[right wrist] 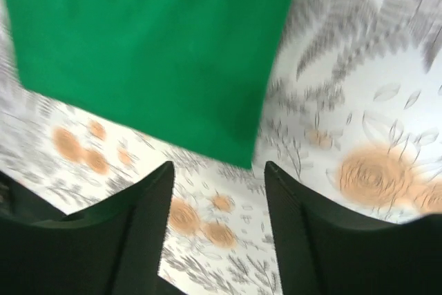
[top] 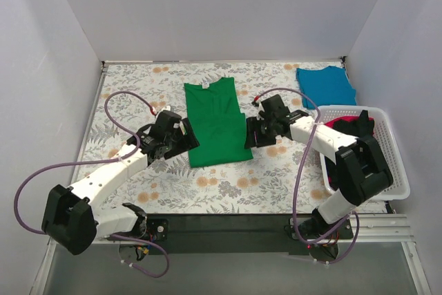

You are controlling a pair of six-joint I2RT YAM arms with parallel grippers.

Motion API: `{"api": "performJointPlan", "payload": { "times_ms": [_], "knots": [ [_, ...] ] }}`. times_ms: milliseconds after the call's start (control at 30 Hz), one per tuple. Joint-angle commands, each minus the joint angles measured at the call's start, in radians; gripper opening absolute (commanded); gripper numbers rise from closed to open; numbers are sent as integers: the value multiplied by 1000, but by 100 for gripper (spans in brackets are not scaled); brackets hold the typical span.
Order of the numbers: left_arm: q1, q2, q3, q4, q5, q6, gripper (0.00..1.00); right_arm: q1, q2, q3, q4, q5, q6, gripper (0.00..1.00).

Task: Fold and stack the t-shirts
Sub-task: Fold the tshirt

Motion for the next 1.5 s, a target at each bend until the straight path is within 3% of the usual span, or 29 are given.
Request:
{"api": "performJointPlan", "payload": {
  "times_ms": [0, 500, 800, 933, 1033, 1067, 1167, 1467],
  "knots": [
    [-18, -6, -76, -132, -82, -53, 77, 70, -21, -46, -119, 157, 16, 59],
    [-59, 134, -90, -71, -91, -72, 72, 173, 137, -3, -54, 237, 81, 54],
    [-79, 168, -100, -75, -105, -81, 71, 232, 187, -46, -90, 401, 98, 48],
    [-84, 175, -116, -63, -98, -98, 71, 246, 207, -79, -107, 435, 107, 40],
    [-87, 191, -109, -64, -92, -107, 70, 256, 227, -109, -113, 440, 107, 29],
    [-89, 195, -106, -64, -91, -108, 70, 259, 230, -113, -115, 440, 107, 19],
    [-93, 209, -100, -64, -91, -116, 71, 268, 232, -133, -115, 436, 107, 2],
    [-122, 273, -64, -55, -101, -127, 68, 274, 236, -152, -113, 412, 98, 1]
  ]
}}
